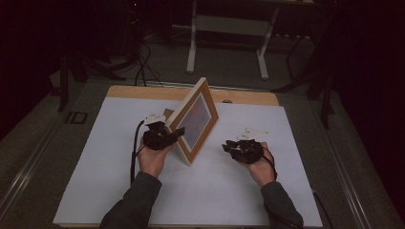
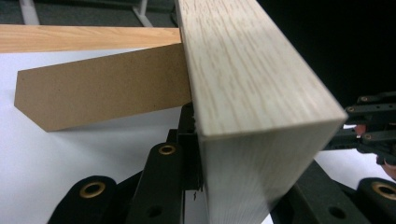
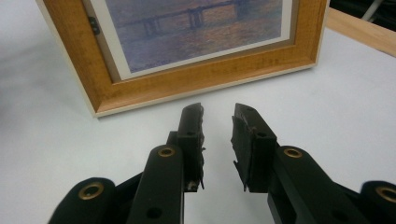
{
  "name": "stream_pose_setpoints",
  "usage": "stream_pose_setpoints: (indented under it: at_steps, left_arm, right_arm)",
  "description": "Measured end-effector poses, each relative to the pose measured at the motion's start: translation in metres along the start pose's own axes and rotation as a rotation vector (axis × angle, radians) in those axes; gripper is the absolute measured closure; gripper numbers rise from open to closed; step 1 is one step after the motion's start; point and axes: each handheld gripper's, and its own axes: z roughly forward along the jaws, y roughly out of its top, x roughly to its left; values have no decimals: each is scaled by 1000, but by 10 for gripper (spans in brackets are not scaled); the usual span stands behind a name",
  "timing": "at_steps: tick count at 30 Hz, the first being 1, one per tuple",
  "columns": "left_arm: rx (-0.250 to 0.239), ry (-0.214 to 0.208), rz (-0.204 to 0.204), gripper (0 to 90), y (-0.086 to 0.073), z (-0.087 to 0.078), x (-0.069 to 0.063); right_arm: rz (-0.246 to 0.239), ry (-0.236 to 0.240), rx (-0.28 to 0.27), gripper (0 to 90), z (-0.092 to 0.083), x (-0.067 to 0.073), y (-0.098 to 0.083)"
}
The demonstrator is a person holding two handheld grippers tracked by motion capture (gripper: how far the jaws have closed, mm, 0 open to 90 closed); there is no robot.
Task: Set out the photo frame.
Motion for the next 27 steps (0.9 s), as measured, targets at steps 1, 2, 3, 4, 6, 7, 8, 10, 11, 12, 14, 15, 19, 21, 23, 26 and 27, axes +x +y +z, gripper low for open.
stream_pose_setpoints:
  at_steps: [1,2,3,4,6,7,8,10,11,12,14,15,19,21,23,26,27]
  left_arm:
    - [2,-4,4,750,0,0,1]
    - [4,-9,3,750,1,-1,2]
    - [5,-14,4,751,1,-1,3]
    - [6,-20,4,751,1,-1,4]
    - [9,-30,4,752,2,-1,6]
    - [11,-34,5,752,2,-2,7]
    - [13,-38,6,752,2,-2,8]
    - [15,-43,7,753,3,-2,9]
    - [19,-54,8,753,3,-2,11]
    - [21,-58,9,753,3,-2,12]
    - [23,-67,12,753,4,-2,13]
    - [24,-71,14,753,4,-2,14]
    - [25,-101,22,754,4,-3,17]
    - [24,-116,27,754,4,-3,19]
    - [26,-127,33,754,4,-4,20]
    - [29,-135,40,754,4,-4,21]
    - [30,-145,47,755,4,-4,22]
  right_arm:
    - [-1,-2,1,725,0,0,0]
    - [-1,-4,1,725,-1,-1,1]
    - [-1,-4,0,725,-1,-1,1]
    - [0,-4,-1,725,-2,-1,1]
    - [-2,-6,-1,725,-2,-2,2]
    - [-1,-8,0,725,-2,-3,2]
    - [-1,-9,1,725,-2,-3,2]
    - [0,-12,2,725,-3,-4,2]
    - [0,-12,2,725,-3,-4,2]
    - [0,-14,2,725,-3,-5,3]
    - [4,-15,2,722,-3,-5,3]
    - [3,-17,1,722,-3,-5,3]
    - [5,-20,1,719,-5,-7,4]
    - [7,-24,1,719,-5,-8,4]
    - [7,-27,0,718,-6,-9,5]
    - [9,-30,0,717,-6,-10,4]
    - [13,-32,0,714,-7,-12,4]
